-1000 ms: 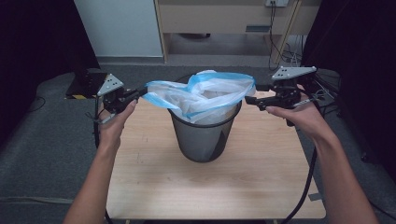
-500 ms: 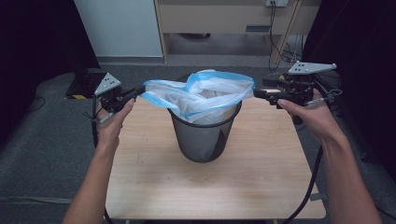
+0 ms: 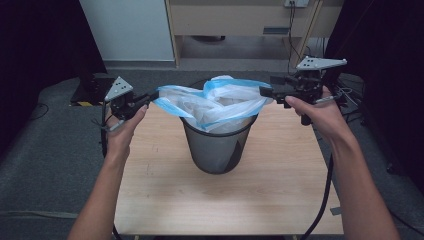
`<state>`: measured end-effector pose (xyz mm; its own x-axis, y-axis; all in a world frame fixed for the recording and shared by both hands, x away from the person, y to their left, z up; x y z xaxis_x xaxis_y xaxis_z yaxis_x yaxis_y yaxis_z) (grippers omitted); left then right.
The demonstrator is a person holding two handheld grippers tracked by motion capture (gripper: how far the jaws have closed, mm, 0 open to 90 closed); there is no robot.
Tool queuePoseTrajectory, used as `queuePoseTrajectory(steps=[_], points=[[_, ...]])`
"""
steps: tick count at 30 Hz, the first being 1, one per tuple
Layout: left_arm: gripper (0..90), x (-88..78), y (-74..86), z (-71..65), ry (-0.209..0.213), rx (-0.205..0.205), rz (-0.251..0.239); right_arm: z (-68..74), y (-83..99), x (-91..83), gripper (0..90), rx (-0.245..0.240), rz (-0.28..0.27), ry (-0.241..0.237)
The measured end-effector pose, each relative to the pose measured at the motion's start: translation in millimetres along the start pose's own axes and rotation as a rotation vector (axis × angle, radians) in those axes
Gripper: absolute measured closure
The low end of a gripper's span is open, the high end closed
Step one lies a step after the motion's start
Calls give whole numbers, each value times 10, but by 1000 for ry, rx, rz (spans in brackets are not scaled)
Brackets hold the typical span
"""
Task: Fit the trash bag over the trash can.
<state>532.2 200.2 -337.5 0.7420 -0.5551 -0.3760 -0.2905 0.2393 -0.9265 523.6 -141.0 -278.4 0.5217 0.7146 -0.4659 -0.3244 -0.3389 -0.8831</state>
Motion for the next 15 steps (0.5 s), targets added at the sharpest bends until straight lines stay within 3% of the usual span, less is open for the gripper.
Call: queuePoseTrajectory(steps=[6,9,11,12,13,15], points=[[898,-12,-19,-9,1,5,-2,-6,-94,91,352,-5,13,7],[899,-16,-18,10,-2,9,0,-13,-80,211,478,-37,76,36],[899,-14,-10,29,-7,7,2,-7,-27,271,629,-57,124,39],[899,-19,-3,45,-11,6,5,-12,5,297,705,-58,146,41],[899,-26,3,60,-13,3,5,-12,5,297,705,-58,146,41],[900,-45,11,95,-22,-1,2,-54,97,343,837,-43,194,48]])
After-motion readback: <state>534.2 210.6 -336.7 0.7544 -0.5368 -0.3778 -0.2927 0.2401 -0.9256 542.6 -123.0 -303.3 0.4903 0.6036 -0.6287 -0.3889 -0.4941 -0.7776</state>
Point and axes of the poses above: each handheld gripper's, and its own axes: x roughly forward along the jaws, y roughly out of its underside, z roughly to its left, the point moved 10 cm from there along x, roughly forward along the jaws, and after that the axes turned 9 degrees about z, right-handed, at the moved point
